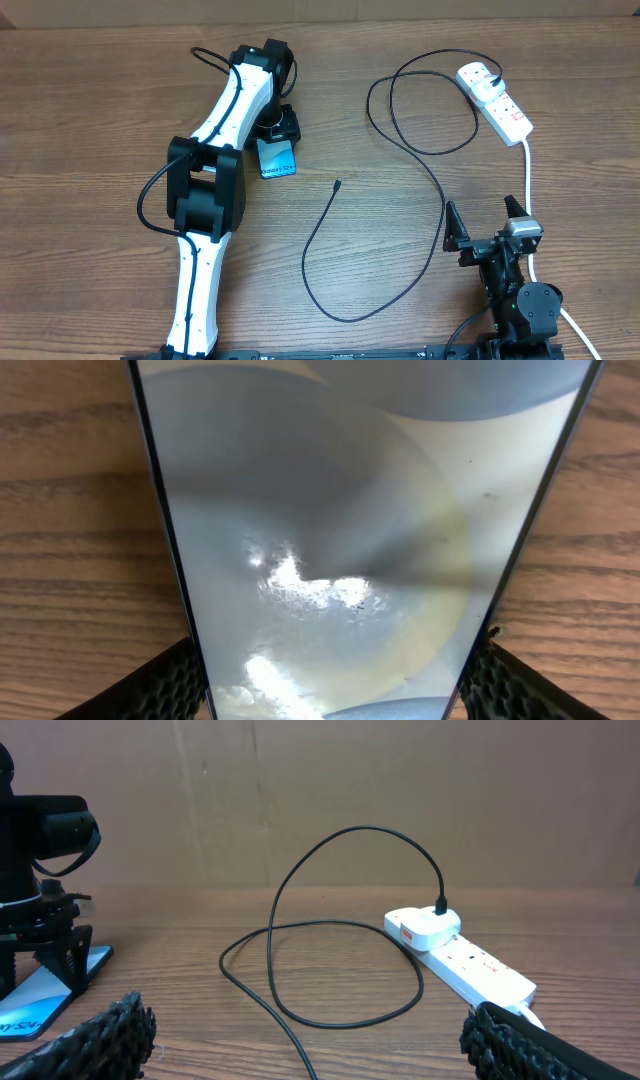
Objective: Plug charger to phone and switch on socket
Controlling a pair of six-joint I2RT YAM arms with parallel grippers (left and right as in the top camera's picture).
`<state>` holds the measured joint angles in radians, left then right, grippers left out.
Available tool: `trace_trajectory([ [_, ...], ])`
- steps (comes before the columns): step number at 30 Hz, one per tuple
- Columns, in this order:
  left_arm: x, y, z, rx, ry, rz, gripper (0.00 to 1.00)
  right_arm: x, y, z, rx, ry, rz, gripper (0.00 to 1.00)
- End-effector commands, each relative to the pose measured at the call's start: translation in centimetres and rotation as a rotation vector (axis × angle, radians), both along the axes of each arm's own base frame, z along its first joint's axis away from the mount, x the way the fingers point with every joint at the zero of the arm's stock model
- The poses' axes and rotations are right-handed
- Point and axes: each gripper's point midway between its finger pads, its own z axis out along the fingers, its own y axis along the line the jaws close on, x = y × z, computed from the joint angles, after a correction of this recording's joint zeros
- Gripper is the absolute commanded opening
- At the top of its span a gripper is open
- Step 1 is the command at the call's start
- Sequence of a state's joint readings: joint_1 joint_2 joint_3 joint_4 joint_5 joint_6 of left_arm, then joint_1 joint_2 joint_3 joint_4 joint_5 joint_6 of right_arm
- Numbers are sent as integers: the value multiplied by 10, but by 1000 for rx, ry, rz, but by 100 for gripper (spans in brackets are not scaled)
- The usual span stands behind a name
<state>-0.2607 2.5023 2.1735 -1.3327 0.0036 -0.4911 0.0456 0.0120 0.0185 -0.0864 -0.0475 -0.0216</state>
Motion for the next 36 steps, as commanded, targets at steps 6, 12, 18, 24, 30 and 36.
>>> trace_trajectory([
  [6,-28,4,-23,-43,161,-22,68,0,0,-2,7,-3,-2,100],
  [12,-39,-4,-8,-131,223,-10,67,0,0,-2,7,-3,-2,100],
  [18,-38,-4,0,-140,225,-15,64,0,0,-2,7,-3,-2,100],
  [24,-26,6,-4,-79,171,-28,77,0,0,-2,7,-3,-2,100],
  [30,-11,12,-8,-32,103,-43,92,0,0,-2,7,-3,-2,100],
  [36,-17,13,-8,-22,125,-43,100,0,0,-2,7,-3,-2,100],
])
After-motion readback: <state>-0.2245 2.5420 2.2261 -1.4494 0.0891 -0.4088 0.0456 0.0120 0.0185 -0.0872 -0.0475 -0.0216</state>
